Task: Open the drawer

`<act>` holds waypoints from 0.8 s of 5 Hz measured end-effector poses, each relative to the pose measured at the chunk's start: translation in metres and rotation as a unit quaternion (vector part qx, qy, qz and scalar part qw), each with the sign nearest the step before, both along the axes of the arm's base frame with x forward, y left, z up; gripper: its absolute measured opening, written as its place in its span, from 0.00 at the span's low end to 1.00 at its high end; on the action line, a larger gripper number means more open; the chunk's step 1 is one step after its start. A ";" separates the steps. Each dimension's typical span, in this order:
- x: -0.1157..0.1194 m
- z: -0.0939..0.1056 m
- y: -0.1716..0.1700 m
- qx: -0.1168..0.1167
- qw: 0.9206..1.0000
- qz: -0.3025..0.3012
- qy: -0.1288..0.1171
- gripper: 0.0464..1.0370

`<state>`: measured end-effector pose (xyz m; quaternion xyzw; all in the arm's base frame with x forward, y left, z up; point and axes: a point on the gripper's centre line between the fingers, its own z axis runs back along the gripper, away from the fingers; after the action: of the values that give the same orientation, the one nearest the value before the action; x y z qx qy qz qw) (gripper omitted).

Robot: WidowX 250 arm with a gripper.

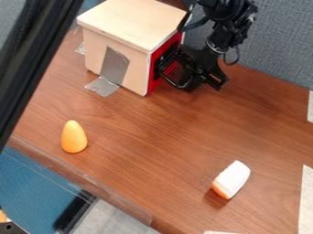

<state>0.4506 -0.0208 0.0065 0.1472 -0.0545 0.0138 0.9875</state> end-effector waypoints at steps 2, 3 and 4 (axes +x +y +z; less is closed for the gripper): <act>-0.009 0.013 -0.053 -0.028 0.999 -0.017 0.014 0.09; -0.009 0.023 -0.076 -0.034 0.999 -0.024 0.009 0.09; -0.013 0.022 -0.098 -0.036 0.999 -0.034 0.012 0.09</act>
<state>0.4379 -0.1184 0.0288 0.1094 -0.0474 -0.0193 0.9927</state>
